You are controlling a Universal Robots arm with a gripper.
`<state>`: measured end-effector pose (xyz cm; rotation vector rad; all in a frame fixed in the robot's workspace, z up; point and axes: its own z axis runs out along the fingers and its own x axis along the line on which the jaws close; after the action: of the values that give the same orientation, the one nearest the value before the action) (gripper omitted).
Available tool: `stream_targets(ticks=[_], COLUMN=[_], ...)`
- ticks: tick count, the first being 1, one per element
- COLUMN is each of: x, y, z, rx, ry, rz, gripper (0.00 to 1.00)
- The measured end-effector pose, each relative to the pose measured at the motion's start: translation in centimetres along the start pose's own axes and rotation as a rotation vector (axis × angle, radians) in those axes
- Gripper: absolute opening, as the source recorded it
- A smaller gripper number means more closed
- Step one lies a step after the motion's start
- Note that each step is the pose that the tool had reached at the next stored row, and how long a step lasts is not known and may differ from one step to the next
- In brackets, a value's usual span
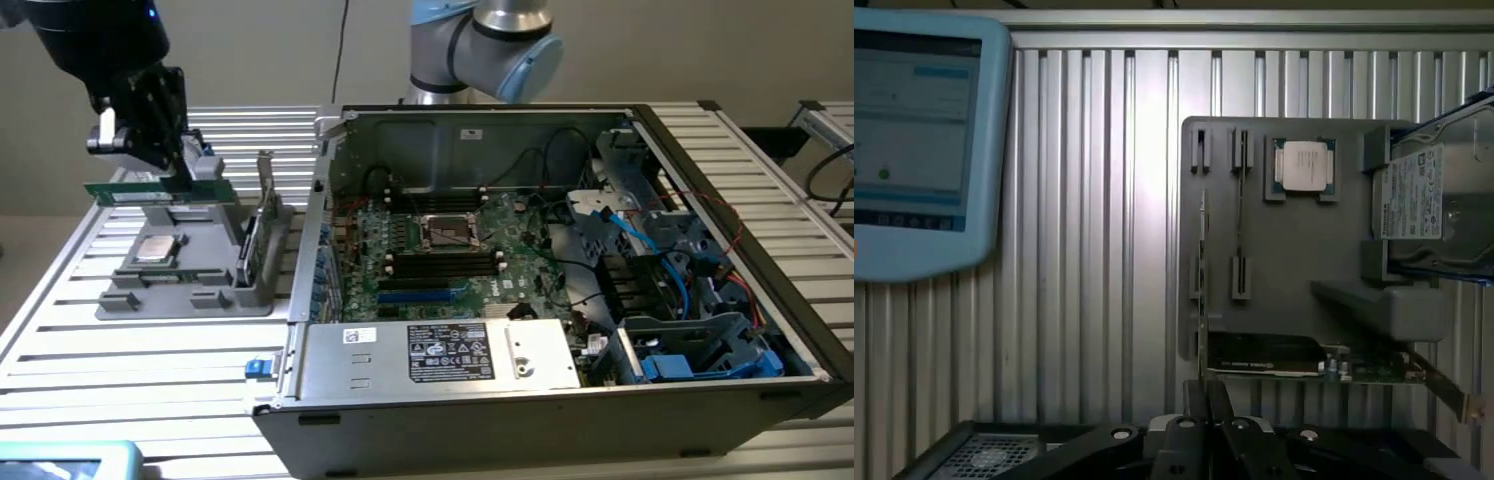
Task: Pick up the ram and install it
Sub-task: 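Pick up the ram and move it above insertion slot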
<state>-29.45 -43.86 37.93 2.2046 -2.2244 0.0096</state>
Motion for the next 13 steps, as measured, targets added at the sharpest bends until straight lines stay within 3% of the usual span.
stream_targets(ticks=[8,13], x=[0.4,0.4], y=[-3.47,-5.74], z=[-3.58,-4.18], rx=[-0.0006,-0.0009], ry=[-0.0032,-0.0038], rz=[0.0,0.0], gripper=[0.12,0.12])
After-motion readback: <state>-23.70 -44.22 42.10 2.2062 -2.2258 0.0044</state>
